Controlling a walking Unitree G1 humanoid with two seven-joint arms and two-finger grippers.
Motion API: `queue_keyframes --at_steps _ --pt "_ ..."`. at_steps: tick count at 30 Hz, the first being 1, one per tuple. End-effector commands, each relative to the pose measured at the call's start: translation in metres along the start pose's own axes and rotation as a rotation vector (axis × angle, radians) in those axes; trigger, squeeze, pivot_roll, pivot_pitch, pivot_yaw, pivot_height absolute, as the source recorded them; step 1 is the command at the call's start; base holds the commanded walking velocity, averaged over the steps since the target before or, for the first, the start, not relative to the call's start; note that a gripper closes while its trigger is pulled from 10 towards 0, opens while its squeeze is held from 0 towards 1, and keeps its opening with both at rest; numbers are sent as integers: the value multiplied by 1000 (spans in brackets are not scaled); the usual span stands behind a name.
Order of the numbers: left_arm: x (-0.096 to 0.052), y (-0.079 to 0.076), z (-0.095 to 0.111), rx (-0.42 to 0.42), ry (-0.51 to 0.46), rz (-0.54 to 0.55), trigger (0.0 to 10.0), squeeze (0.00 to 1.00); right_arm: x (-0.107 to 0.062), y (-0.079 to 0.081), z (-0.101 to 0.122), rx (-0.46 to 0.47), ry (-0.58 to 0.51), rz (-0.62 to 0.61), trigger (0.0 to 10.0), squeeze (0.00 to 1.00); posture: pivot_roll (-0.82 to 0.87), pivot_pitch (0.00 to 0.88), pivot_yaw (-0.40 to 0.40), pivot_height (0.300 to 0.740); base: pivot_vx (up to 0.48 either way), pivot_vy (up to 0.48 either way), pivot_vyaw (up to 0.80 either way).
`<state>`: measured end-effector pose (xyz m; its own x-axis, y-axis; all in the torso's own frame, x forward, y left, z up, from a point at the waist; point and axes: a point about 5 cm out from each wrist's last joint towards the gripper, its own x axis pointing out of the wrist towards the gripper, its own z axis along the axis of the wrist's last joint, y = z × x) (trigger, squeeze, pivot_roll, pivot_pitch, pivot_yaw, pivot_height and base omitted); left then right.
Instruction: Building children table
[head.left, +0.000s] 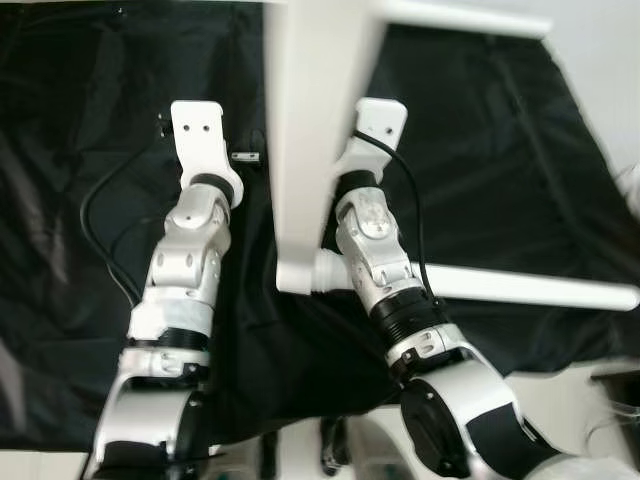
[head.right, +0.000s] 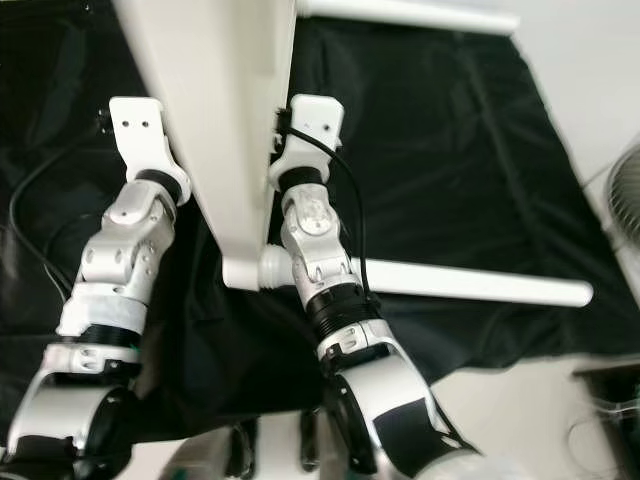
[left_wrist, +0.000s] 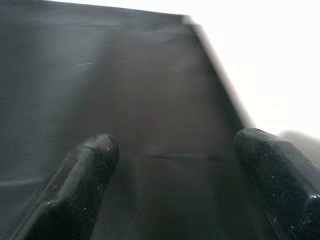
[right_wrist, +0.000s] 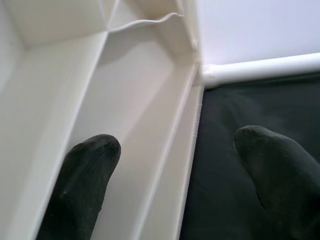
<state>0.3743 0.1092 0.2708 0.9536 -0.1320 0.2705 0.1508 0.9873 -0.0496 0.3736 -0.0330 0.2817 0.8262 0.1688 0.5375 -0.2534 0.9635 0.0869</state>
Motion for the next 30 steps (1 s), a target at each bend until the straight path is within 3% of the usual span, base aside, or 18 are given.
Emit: queue_keyframes --at_steps 1,12,30 --pt "-2 8 -4 1 16 23 10000 0 -4 10 -4 15 15 29 10000 0 50 323 -49 740 0 454 0" --pt "-2 9 -4 2 12 26 10000 0 -4 10 -5 19 16 36 10000 0 53 328 -49 740 0 433 0" --pt "-4 5 3 30 -31 -15 10000 0 -4 4 -7 12 30 30 10000 0 64 344 -47 740 0 0 0"
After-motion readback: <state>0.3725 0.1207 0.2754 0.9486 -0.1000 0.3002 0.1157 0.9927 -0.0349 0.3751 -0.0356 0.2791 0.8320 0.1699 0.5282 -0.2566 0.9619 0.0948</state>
